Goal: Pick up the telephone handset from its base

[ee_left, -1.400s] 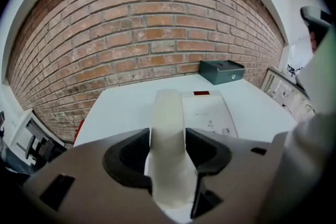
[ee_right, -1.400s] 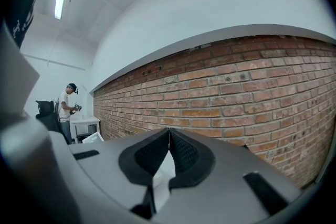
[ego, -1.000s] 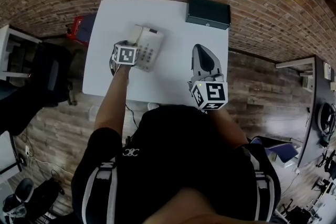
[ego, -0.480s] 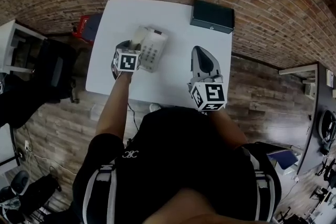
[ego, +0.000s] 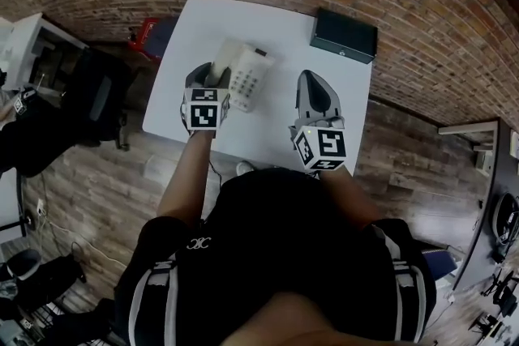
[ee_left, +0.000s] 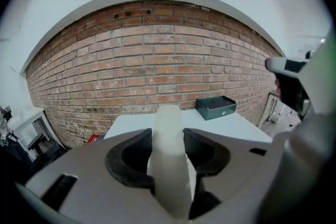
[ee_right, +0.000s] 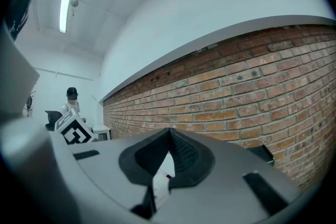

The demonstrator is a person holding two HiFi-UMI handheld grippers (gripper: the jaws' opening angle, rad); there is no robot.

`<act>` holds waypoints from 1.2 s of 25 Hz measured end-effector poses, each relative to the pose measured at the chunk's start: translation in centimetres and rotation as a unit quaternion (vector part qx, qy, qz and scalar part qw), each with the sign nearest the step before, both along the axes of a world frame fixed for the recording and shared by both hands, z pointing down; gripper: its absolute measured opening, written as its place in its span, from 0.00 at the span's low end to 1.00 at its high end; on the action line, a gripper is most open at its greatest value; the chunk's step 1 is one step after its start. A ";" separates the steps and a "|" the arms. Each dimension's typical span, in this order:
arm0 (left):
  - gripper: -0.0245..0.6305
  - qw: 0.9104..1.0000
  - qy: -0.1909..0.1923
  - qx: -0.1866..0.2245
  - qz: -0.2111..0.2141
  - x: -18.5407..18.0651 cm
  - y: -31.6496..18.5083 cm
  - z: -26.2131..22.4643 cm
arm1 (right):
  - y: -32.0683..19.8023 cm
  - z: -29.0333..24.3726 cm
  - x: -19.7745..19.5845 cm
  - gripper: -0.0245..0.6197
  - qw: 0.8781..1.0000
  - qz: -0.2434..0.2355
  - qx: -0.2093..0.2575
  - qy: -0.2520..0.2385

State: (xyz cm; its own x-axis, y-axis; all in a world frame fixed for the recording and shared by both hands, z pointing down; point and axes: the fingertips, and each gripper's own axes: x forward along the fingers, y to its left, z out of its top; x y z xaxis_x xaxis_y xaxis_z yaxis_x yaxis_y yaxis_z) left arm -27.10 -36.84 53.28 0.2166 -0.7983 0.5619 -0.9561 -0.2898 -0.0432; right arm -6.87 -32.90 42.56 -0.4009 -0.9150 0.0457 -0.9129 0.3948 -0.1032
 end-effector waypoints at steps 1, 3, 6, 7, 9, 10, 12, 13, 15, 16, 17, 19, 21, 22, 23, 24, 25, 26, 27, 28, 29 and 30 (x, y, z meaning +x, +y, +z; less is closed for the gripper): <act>0.33 1.000 0.007 0.010 -0.003 0.0 0.4 -0.9 | 0.0 -0.1 -0.3 0.03 1.000 -0.006 0.003 -0.001; 0.33 0.999 0.016 0.029 -0.008 -0.1 1.1 -2.6 | -0.1 -0.3 -1.0 0.03 1.000 -0.018 0.009 -0.002; 0.33 0.998 0.027 0.054 -0.012 -0.2 2.5 -4.9 | 0.0 -0.2 -1.9 0.03 1.000 -0.026 0.008 -0.001; 0.33 0.998 0.030 0.062 -0.013 -0.1 3.0 -5.5 | 0.0 -0.2 -2.1 0.04 1.000 -0.027 0.007 -0.001; 0.33 0.996 0.036 0.073 -0.017 -0.2 3.8 -6.6 | -0.2 -0.2 -2.7 0.04 1.000 -0.031 0.006 -0.001; 0.33 0.996 0.041 0.077 -0.021 -0.2 4.2 -6.9 | -0.2 -0.3 -2.9 0.03 0.999 -0.032 0.006 -0.001; 0.33 0.995 0.051 0.081 -0.025 0.0 4.9 -7.3 | -0.3 -0.3 -3.2 0.03 0.999 -0.035 0.006 -0.001; 0.33 0.995 0.055 0.082 -0.025 0.0 5.1 -7.3 | -0.4 -0.2 -3.3 0.03 0.999 -0.036 0.005 -0.001; 0.33 0.995 0.056 0.083 -0.025 0.1 5.4 -7.3 | -0.5 -0.2 -3.4 0.03 0.999 -0.036 0.003 -0.002; 0.33 0.995 0.055 0.083 -0.026 0.0 5.5 -7.3 | -0.6 -0.1 -3.5 0.04 0.999 -0.037 0.002 -0.002; 0.33 0.995 0.054 0.083 -0.026 0.0 5.5 -7.2 | -0.6 -0.1 -3.6 0.03 0.999 -0.038 0.002 -0.002; 0.33 0.995 0.054 0.083 -0.027 -0.1 5.6 -7.2 | -0.5 -0.2 -3.7 0.03 0.999 -0.040 0.003 -0.002; 0.33 0.995 0.054 0.082 -0.026 0.0 5.6 -7.2 | -0.5 -0.2 -3.8 0.04 0.999 -0.041 0.003 -0.003; 0.33 0.995 0.054 0.083 -0.025 0.0 5.6 -7.2 | -0.5 -0.2 -3.7 0.03 0.999 -0.041 0.003 -0.002; 0.33 0.995 0.056 0.084 -0.023 0.1 5.6 -7.3 | -0.6 -0.2 -3.7 0.04 0.999 -0.042 0.002 -0.002; 0.33 0.994 0.059 0.086 -0.021 0.2 5.6 -7.3 | -0.6 -0.2 -3.7 0.03 0.999 -0.042 0.001 -0.002; 0.32 0.994 0.062 0.087 -0.019 0.2 5.6 -7.4 | -0.6 -0.2 -3.7 0.03 0.999 -0.042 -0.001 -0.001; 0.32 0.994 0.065 0.088 -0.019 0.2 5.6 -7.5 | -0.6 -0.1 -3.7 0.03 0.999 -0.043 -0.002 -0.002; 0.32 0.994 0.066 0.089 -0.019 0.2 5.6 -7.5 | -0.6 -0.1 -3.7 0.03 0.999 -0.043 -0.002 -0.002; 0.32 0.994 0.066 0.089 -0.019 0.2 5.6 -7.6 | -0.6 -0.1 -3.8 0.04 0.999 -0.044 -0.002 -0.002; 0.32 0.994 0.065 0.090 -0.019 0.1 5.5 -7.6 | -0.6 -0.1 -3.8 0.04 0.999 -0.044 -0.002 -0.002; 0.32 0.994 0.065 0.090 -0.020 0.1 5.5 -7.6 | -0.6 -0.1 -3.8 0.03 0.999 -0.045 -0.003 -0.002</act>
State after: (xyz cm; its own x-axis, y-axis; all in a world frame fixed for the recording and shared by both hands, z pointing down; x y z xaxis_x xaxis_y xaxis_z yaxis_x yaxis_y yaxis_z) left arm -27.00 -31.33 45.70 0.2442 -0.8931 0.3779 -0.9676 -0.2503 0.0338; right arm -10.70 -33.49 42.48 -0.4816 -0.8751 0.0481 -0.8733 0.4746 -0.1099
